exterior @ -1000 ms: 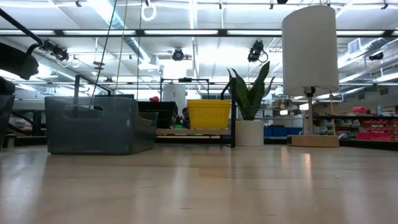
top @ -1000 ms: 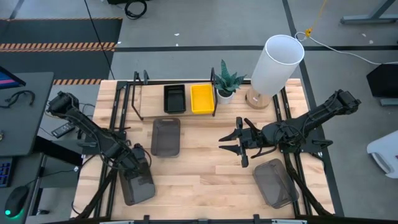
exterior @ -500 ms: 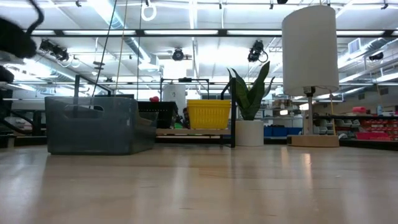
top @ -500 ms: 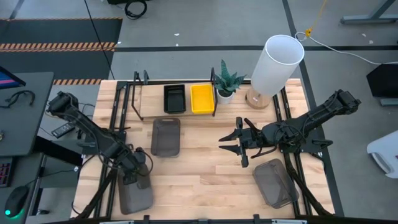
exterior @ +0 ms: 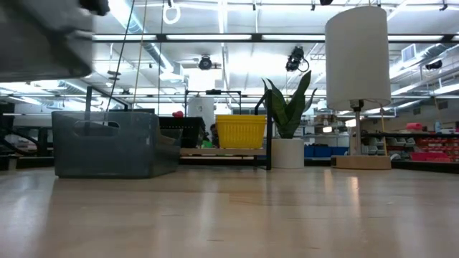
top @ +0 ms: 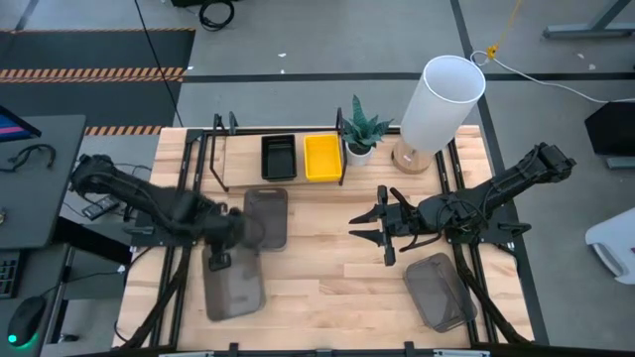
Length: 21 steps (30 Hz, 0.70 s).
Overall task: Stack baskets on shelf by color
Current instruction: Stack the bottom left black bin on top of the top black bin
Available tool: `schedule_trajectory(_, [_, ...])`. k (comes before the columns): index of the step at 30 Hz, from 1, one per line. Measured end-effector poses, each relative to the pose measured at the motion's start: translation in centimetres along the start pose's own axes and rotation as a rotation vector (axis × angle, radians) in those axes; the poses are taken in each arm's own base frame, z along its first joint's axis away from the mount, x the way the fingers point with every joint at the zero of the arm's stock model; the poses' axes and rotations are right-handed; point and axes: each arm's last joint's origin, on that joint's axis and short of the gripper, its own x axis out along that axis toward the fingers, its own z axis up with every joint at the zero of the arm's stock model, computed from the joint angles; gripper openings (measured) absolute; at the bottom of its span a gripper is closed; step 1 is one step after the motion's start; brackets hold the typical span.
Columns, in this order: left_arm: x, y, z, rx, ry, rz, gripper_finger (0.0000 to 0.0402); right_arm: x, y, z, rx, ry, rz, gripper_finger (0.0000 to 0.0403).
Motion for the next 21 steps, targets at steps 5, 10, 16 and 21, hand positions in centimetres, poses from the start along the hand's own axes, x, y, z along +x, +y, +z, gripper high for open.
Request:
schedule_trajectory(5, [-1.5,3.1,2.3,0.016,-0.074,0.061,0.0005,0.0,0.0,0.0,-0.007,0.0,0.0,0.0114])
schedule_trajectory(10, [-2.2,6.6,3.8,0.008,-0.095,0.113,0.0005,0.0,0.0,0.0,-0.019,0.0,0.0,0.0114])
schedule_trajectory(16, [-2.7,10.1,6.0,-0.007,-0.105,0.139,0.0005,0.0,0.0,0.0,-0.029,-0.001,0.0,0.0114])
schedule_trajectory(21, [-2.1,12.4,8.2,0.018,-0.045,0.166,0.0004,0.0,0.0,0.0,-0.041,-0.001,-0.001,0.0114])
